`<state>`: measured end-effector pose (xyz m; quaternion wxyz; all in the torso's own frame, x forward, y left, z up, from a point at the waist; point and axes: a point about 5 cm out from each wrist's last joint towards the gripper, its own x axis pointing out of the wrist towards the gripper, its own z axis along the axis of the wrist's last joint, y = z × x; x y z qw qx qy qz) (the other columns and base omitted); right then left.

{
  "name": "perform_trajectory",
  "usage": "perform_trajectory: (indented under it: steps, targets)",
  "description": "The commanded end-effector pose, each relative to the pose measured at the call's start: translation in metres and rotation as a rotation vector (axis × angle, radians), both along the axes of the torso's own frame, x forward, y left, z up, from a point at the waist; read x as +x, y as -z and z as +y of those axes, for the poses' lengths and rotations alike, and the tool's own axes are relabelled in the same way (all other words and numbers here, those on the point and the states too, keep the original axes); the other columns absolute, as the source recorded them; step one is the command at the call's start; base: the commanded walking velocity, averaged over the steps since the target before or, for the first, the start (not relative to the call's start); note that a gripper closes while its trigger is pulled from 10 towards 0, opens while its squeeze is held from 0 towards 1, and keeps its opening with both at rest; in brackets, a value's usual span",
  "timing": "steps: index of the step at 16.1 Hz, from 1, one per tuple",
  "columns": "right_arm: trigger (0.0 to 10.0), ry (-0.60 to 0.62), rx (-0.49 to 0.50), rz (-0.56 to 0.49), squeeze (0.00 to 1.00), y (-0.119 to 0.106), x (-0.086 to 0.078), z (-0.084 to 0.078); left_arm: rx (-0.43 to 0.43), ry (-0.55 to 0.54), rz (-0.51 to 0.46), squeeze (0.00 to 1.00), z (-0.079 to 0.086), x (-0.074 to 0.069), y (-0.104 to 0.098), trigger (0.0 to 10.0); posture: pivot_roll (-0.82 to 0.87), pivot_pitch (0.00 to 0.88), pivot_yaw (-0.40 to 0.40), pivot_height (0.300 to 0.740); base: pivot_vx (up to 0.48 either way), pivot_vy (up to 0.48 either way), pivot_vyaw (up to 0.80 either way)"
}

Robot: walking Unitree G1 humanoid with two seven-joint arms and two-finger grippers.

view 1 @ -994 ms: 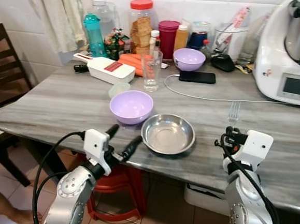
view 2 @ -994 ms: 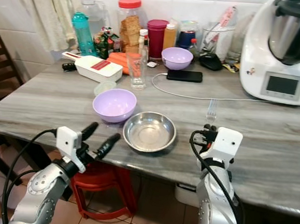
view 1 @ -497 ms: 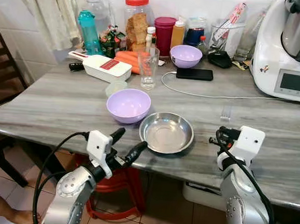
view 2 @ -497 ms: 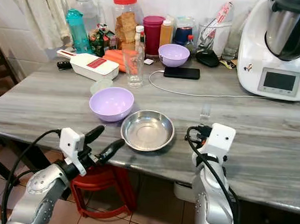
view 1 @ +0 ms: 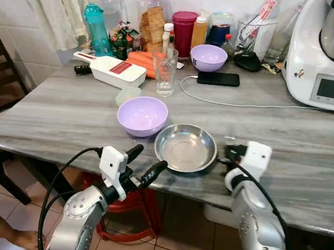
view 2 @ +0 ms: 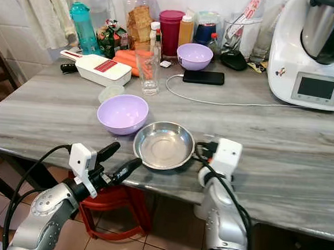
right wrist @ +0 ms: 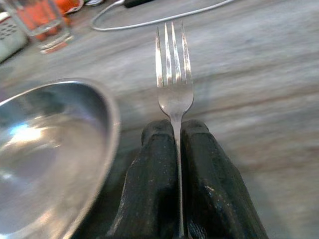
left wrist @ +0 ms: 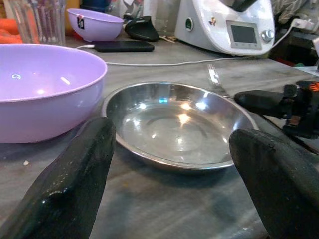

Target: Setting the table

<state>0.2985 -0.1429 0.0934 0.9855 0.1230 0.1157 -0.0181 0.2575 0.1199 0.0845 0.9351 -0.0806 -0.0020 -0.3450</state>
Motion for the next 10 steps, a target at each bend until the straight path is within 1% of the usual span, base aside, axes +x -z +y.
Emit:
perform_trajectory:
  steps: [1,4,6,10]
  targets:
    - [10.0,-0.032,0.011,0.002,0.00,-0.002,0.002,0.008,0.009,0.007,-0.013,0.00,0.001,0.001,-0.004,10.0,-0.15,0.019,0.090,0.740,0.000,0.000,0.00]
    - [10.0,-0.012,0.023,0.046,0.00,0.005,-0.001,0.006,0.010,0.011,-0.012,0.00,0.001,0.001,-0.003,10.0,-0.14,0.017,0.092,0.740,0.000,0.000,0.00]
    - [10.0,0.001,0.007,0.058,0.00,0.007,-0.002,0.004,0.010,0.017,-0.011,0.00,0.000,0.000,-0.003,10.0,-0.14,0.017,0.092,0.740,0.000,0.000,0.00]
    - [10.0,0.034,-0.016,0.073,0.00,0.010,-0.003,-0.003,-0.016,0.072,-0.006,0.00,-0.004,-0.003,-0.004,10.0,-0.15,0.019,0.094,0.740,0.000,0.000,0.00]
